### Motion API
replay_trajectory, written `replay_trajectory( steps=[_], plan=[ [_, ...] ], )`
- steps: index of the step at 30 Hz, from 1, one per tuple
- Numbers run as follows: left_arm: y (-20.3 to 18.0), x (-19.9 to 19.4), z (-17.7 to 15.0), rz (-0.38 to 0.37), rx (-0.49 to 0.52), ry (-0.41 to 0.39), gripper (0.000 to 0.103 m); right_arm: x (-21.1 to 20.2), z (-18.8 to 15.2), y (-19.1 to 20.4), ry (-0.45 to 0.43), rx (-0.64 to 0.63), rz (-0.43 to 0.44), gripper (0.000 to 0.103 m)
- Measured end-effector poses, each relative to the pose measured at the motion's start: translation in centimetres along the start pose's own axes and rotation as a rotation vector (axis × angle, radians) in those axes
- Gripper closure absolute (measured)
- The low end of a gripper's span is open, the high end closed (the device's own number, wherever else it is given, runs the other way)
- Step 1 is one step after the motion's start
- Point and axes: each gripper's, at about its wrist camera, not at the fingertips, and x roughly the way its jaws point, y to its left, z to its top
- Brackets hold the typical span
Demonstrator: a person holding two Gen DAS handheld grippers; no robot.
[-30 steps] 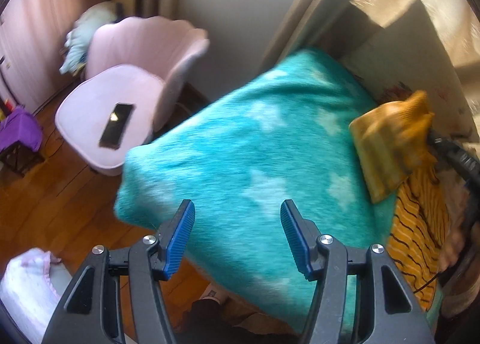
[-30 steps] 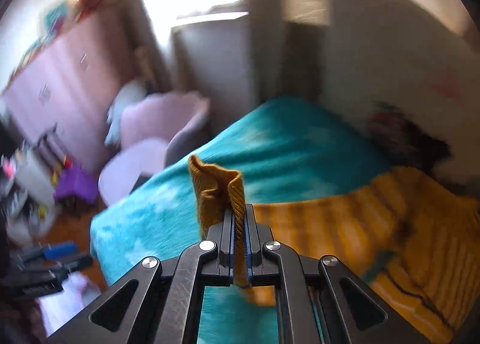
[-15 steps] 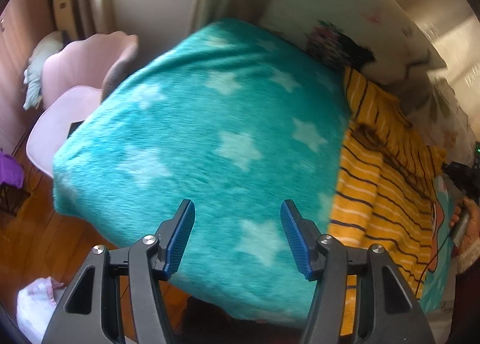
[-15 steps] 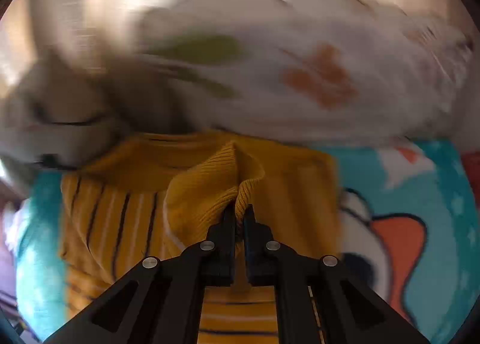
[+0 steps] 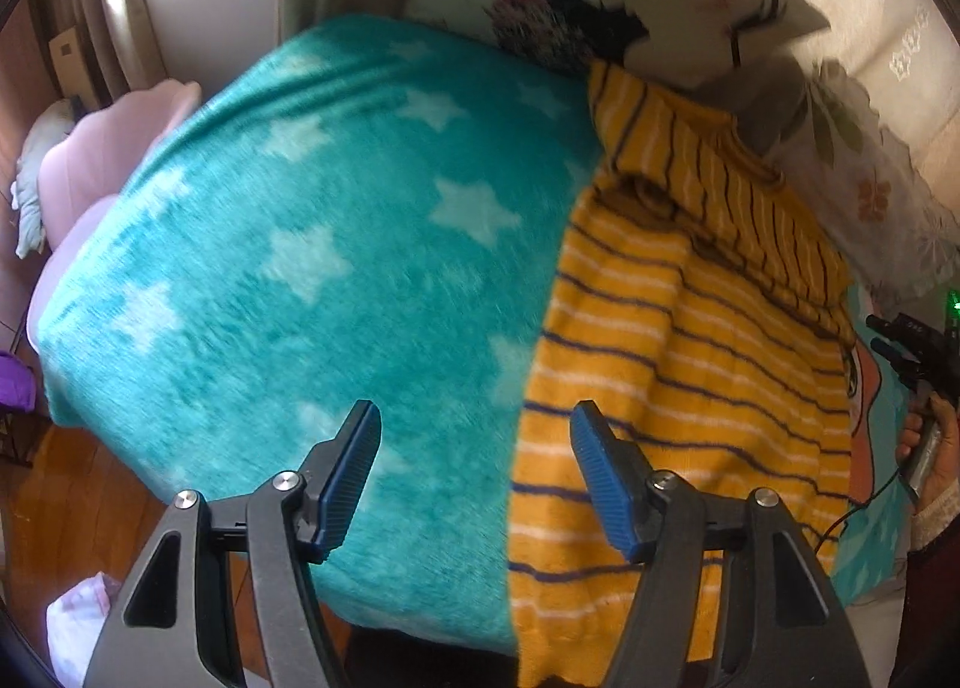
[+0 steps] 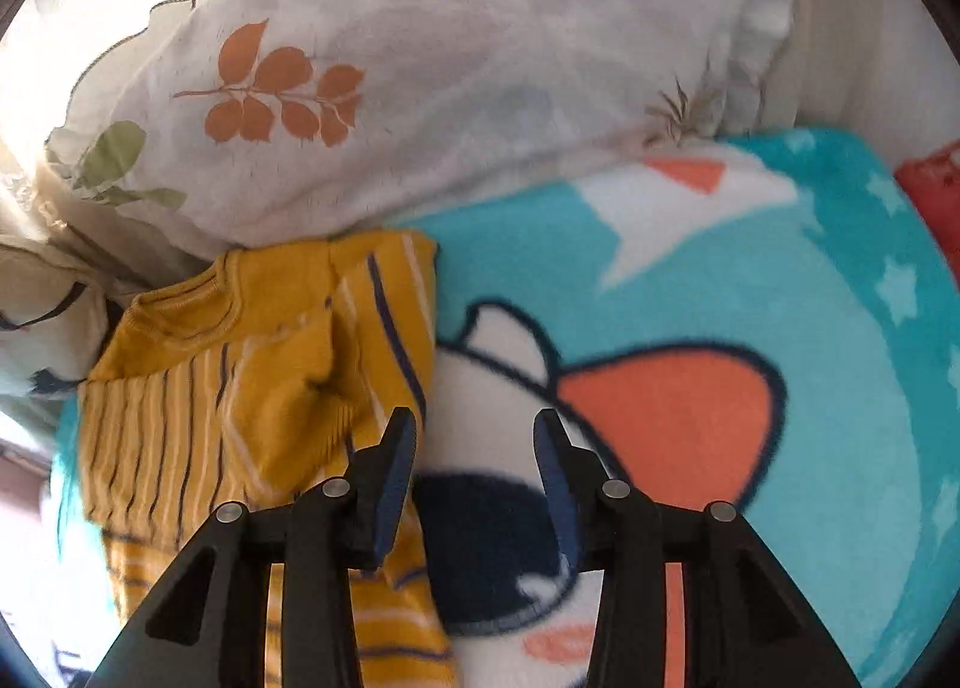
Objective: Fold small clothes
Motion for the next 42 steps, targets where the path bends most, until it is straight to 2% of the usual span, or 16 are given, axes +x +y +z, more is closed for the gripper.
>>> replay_trajectory(
  steps=[2, 7, 9, 11, 13, 15, 17, 18, 20, 26, 29, 31, 32, 33, 38, 42],
  plan=[
    [-0.6, 0.8, -0.3, -0.016, -0.008, 0.022, 0.038, -0.6, -0.5, 0.2, -0.003, -0.011, 0.033, 0.059],
    [-2.8, 1.5, -0.7, -0.051, 0.011, 0.045, 0.038, -1.6, -0.6, 3.1, -0.018, -0.032, 0.218, 0.059],
    [-3.7, 1.4, -0.8, -0.048, 0.04, 0.045, 0.038, -0.6, -0.1, 4.6, 0.005, -0.034, 0.283, 0.059],
    [-4.2, 1.3, -0.8, -0.038, 0.061, 0.044, 0.038, 1.4, 0.4, 5.8, 0.044, -0.031, 0.312, 0.059],
    [-4.3, 1.0, -0.7, -0.023, 0.07, 0.04, 0.038, 4.0, 0.7, 6.3, 0.094, -0.027, 0.266, 0.059],
    [-4.0, 0.8, -0.3, -0.009, 0.063, 0.03, 0.038, 6.2, 0.8, 6.3, 0.106, -0.05, 0.118, 0.061],
    [-3.5, 0.7, 0.0, -0.003, 0.048, 0.024, 0.038, 5.8, 0.7, 6.5, 0.073, -0.087, 0.077, 0.061],
    [-3.2, 0.8, 0.0, -0.003, 0.038, 0.024, 0.037, 5.1, 0.4, 6.7, 0.069, -0.116, 0.019, 0.057],
    [-2.7, 1.2, -0.1, -0.007, 0.016, 0.029, 0.036, 3.4, -0.6, 6.4, 0.054, -0.154, -0.001, 0.053],
    [-1.2, 3.5, -1.4, -0.089, -0.057, 0.077, 0.036, -1.5, -6.2, 0.7, 0.193, -0.093, 0.216, 0.05],
    [-0.7, 5.0, -2.0, -0.147, -0.089, 0.116, 0.037, -2.2, -10.7, -2.6, 0.281, 0.024, 0.345, 0.05],
    [-0.9, 4.8, -2.2, -0.166, -0.075, 0.092, 0.036, -2.6, -13.9, -4.0, 0.328, 0.079, 0.408, 0.05],
    [-0.9, 4.9, -2.3, -0.18, -0.071, 0.095, 0.036, -2.7, -15.2, -4.3, 0.342, 0.088, 0.421, 0.05],
    [-0.9, 4.9, -2.4, -0.213, -0.071, 0.098, 0.036, -3.3, -16.7, -4.5, 0.328, 0.1, 0.461, 0.05],
    [-1.2, 5.1, -3.9, -0.394, -0.097, 0.132, 0.037, -3.8, -21.0, -4.0, 0.386, 0.185, 0.605, 0.05],
    [-1.7, 4.7, -6.2, -0.492, -0.112, 0.136, 0.037, -3.0, -23.7, -0.9, 0.457, 0.172, 0.724, 0.05]
  ],
)
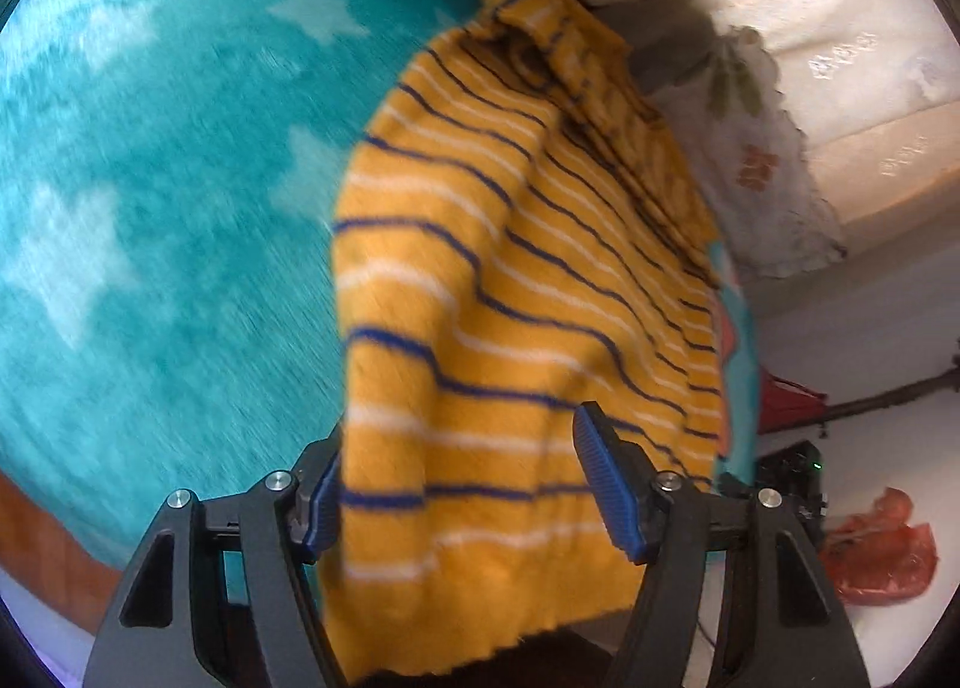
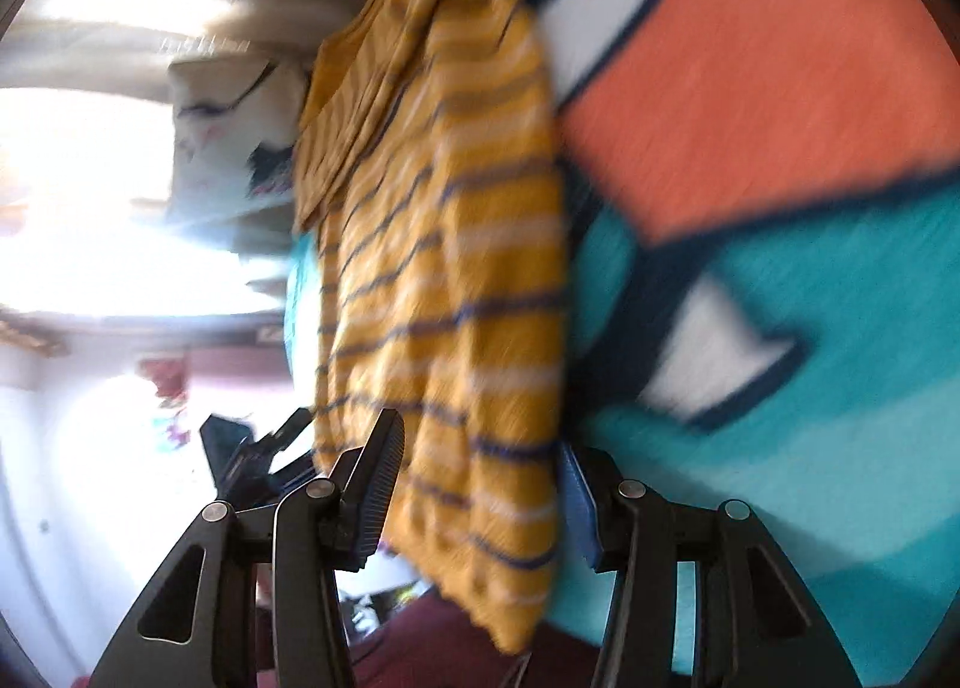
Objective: Fold small clothes
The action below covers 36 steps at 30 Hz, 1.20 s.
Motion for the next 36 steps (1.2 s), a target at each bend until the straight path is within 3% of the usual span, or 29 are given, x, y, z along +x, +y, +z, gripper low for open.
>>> replay_trajectory(
  steps=[4, 7, 8, 10, 11, 12, 13, 17, 22, 26, 30, 36],
  plan=[
    [-0.1, 0.1, -1.8, -0.071, -0.03, 0.012, 0.037, 2.3, -0.9, 1.9, 0.051, -0.064, -0.004, 0.05],
    [-0.1, -0.2, -2.3, -0.075, -0.045, 0.01, 0.037, 3.6, -1.4, 3.3, 0.059, -0.101, -0.024, 0.05],
    [0.1, -0.2, -2.3, -0.066, -0.061, 0.01, 0.042, 4.0, -1.5, 3.7, 0.062, -0.11, -0.029, 0.05],
    [0.3, 0.0, -1.9, 0.006, -0.087, 0.021, 0.073, 4.4, -2.2, 4.5, 0.043, -0.147, -0.075, 0.055],
    [0.5, 0.1, -1.7, 0.067, -0.098, 0.032, 0.096, 4.5, -2.3, 4.6, 0.036, -0.163, -0.11, 0.07],
    [0.9, -0.1, -1.7, 0.074, -0.12, 0.033, 0.096, 4.7, -2.2, 4.8, 0.027, -0.174, -0.166, 0.088],
    [1.3, -0.4, -1.8, 0.075, -0.145, 0.025, 0.096, 4.7, -2.1, 4.8, 0.02, -0.166, -0.176, 0.09],
    [0.5, -2.2, -2.8, 0.141, -0.094, 0.001, 0.096, 4.1, -2.5, 4.8, 0.034, -0.193, -0.17, 0.092],
    [-2.0, -6.9, -6.1, 0.099, -0.053, 0.003, 0.096, -0.3, -4.8, 5.6, 0.108, -0.25, -0.106, 0.093],
    [-2.7, -7.9, -8.4, 0.145, -0.023, 0.017, 0.096, -2.3, -7.2, 6.0, 0.155, -0.262, -0.095, 0.093],
    [-1.1, -6.5, -7.5, 0.136, -0.118, 0.04, 0.096, -0.1, -6.3, 4.6, 0.136, -0.188, -0.11, 0.093],
    [-3.6, -7.8, -3.0, 0.126, -0.037, -0.055, 0.096, -1.1, -2.6, 6.8, 0.047, -0.207, -0.052, 0.092]
  ],
)
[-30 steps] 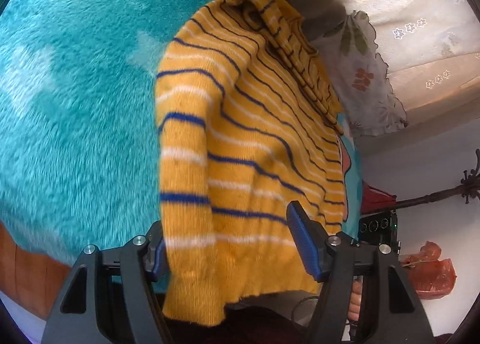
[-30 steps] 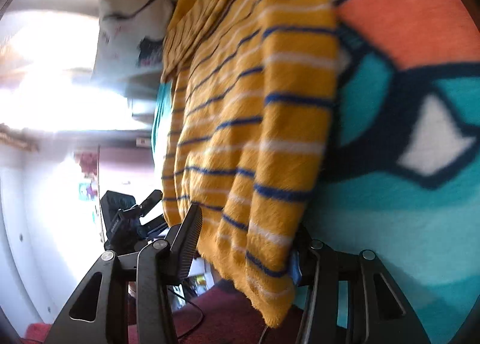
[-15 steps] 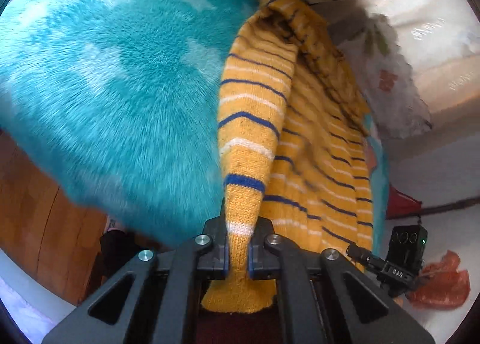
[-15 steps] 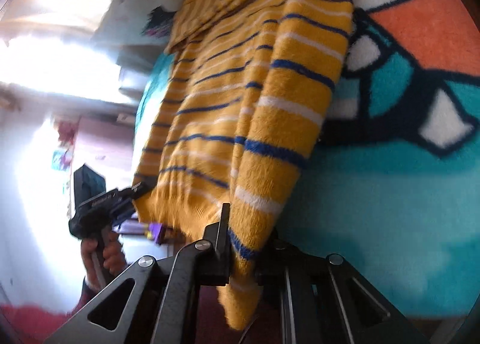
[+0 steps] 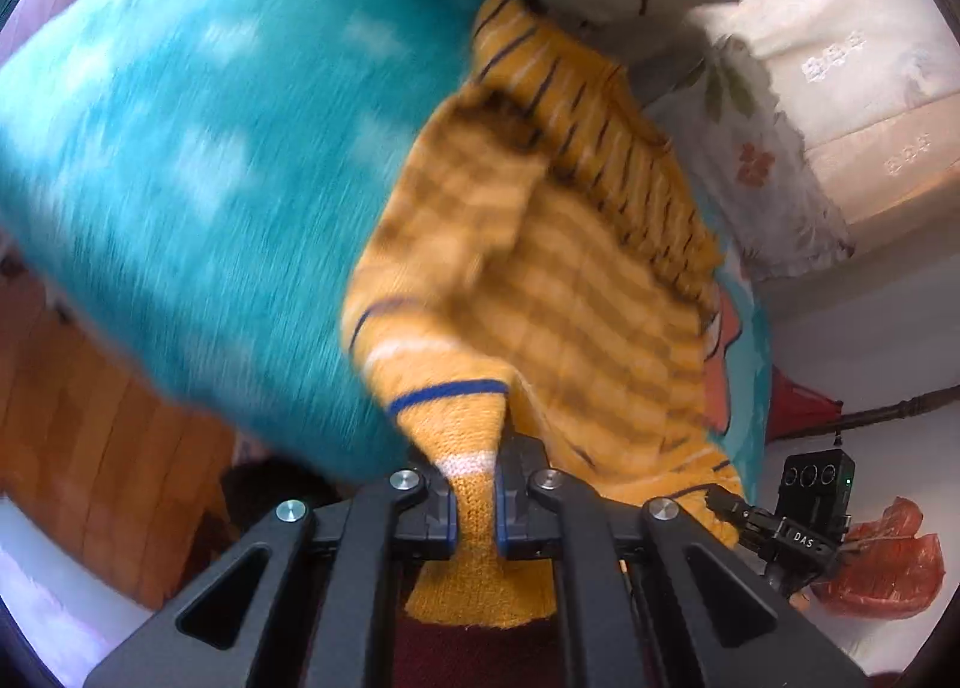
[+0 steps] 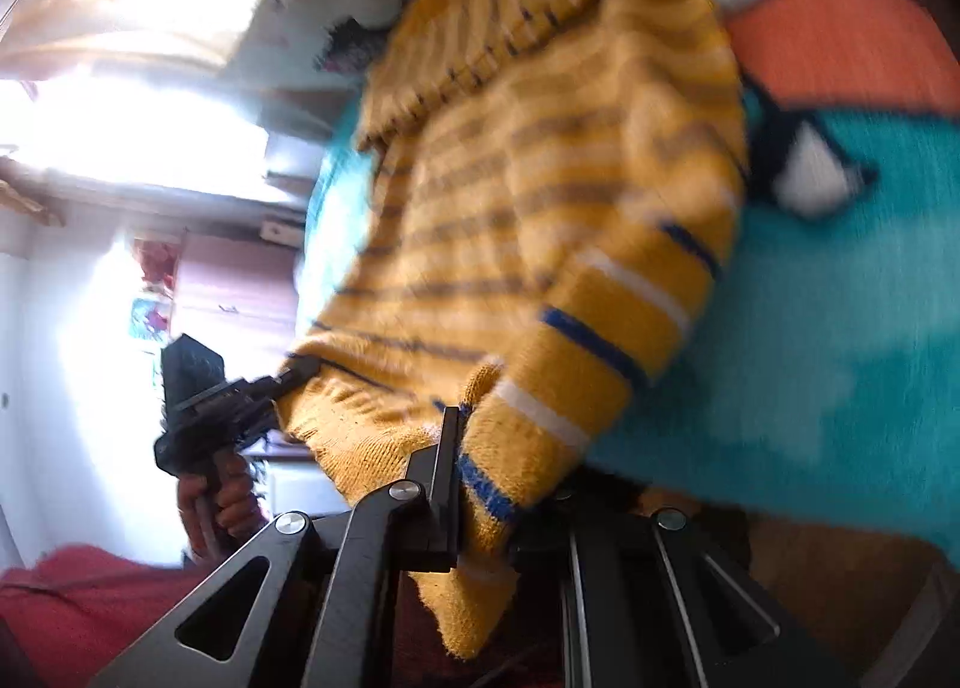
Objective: Fold small clothes
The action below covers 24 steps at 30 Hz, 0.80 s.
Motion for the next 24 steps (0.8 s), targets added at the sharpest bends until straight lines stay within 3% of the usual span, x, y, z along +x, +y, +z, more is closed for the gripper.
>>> replay_trajectory(
  steps=[5, 11, 17, 20, 22, 23, 24],
  plan=[
    [-2.4, 2.1, 6.9, -0.021, 0.062, -0.057, 0.095, -0.7, 6.7, 0.7, -0.113, 0.019, 0.026, 0.092],
    [-4.4, 7.4, 15.9, -0.056, 0.094, -0.027, 0.095, -0.1, 15.3, 1.4, -0.237, 0.069, -0.004, 0.092],
    [-6.0, 12.6, 22.1, -0.056, 0.116, 0.02, 0.094, 1.3, 21.4, -0.4, -0.255, 0.124, -0.097, 0.09],
    [-6.1, 14.8, 24.2, -0.07, 0.114, 0.054, 0.087, 2.5, 24.1, -2.8, -0.257, 0.209, -0.123, 0.087],
    [-5.8, 15.7, 25.3, -0.103, 0.096, 0.075, 0.081, 2.5, 25.2, -4.9, -0.279, 0.291, -0.061, 0.069],
    [-5.7, 16.1, 25.9, -0.13, 0.086, 0.082, 0.076, 2.5, 25.5, -5.8, -0.297, 0.333, -0.013, 0.053],
    [-5.5, 16.4, 26.4, -0.157, 0.075, 0.087, 0.073, 2.4, 25.9, -6.9, -0.329, 0.389, 0.059, 0.045]
  ],
)
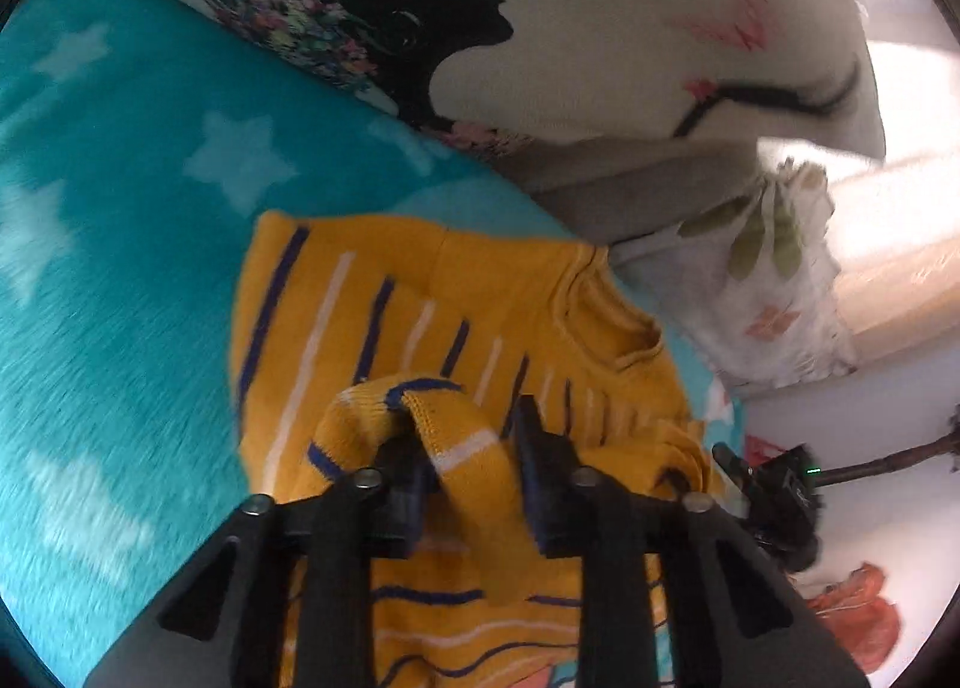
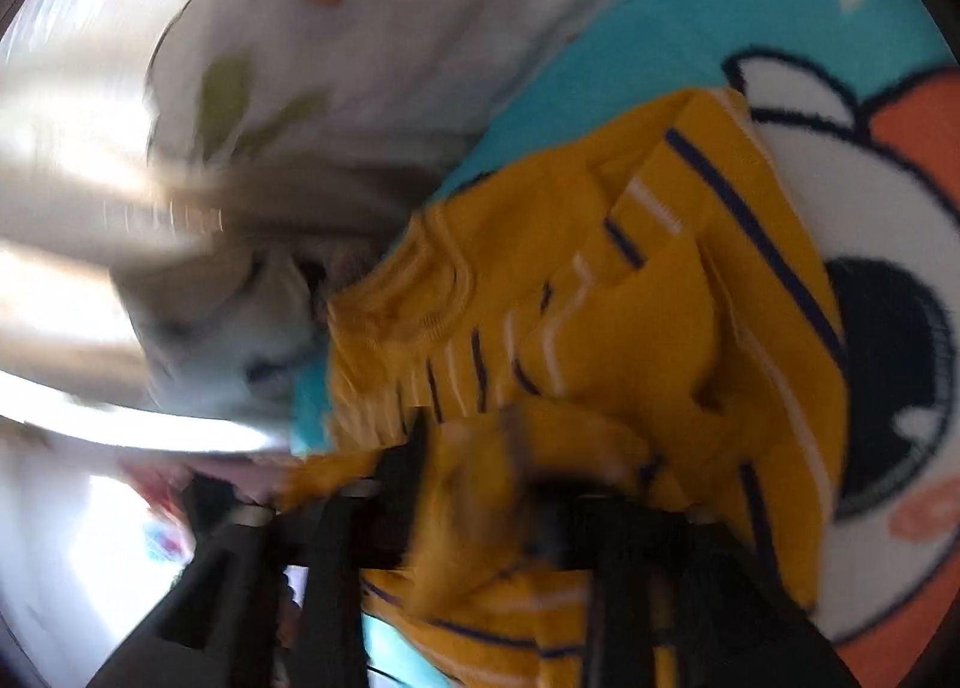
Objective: Fold small clothes
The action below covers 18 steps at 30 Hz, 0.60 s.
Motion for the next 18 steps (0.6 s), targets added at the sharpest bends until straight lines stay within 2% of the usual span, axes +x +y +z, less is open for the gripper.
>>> replay_trajectory(
  steps=[4, 6, 8, 10, 14, 17, 18],
  plan=[
    [1.1, 0.5, 1.4, -0.088, -0.062, 0.005, 0.061, -0.4, 1.8, -1.8, -0.055, 0.131, 0.092, 0.041],
    [1.8, 0.4, 2.0, -0.14, -0.113, -0.008, 0.049, -0.6, 2.5, -2.1, -0.072, 0.161, 0.098, 0.04],
    [2.5, -0.5, 2.6, -0.179, -0.161, -0.062, 0.04, -1.1, 3.0, -1.9, -0.095, 0.159, 0.107, 0.034],
    [3.1, -1.6, 3.2, -0.183, -0.197, -0.103, 0.036, -1.9, 3.5, -1.5, -0.12, 0.158, 0.124, 0.028],
    [3.0, -3.3, 3.4, -0.101, -0.159, -0.115, 0.036, -2.9, 3.6, -0.1, -0.146, 0.119, 0.099, 0.027],
    [1.8, -4.4, 2.3, 0.028, -0.035, -0.1, 0.036, -3.9, 2.3, 2.4, -0.122, -0.017, -0.018, 0.027],
    [1.4, -4.7, 1.6, 0.082, 0.02, -0.086, 0.036, -4.6, 1.3, 3.4, -0.101, -0.09, -0.084, 0.027]
  ],
)
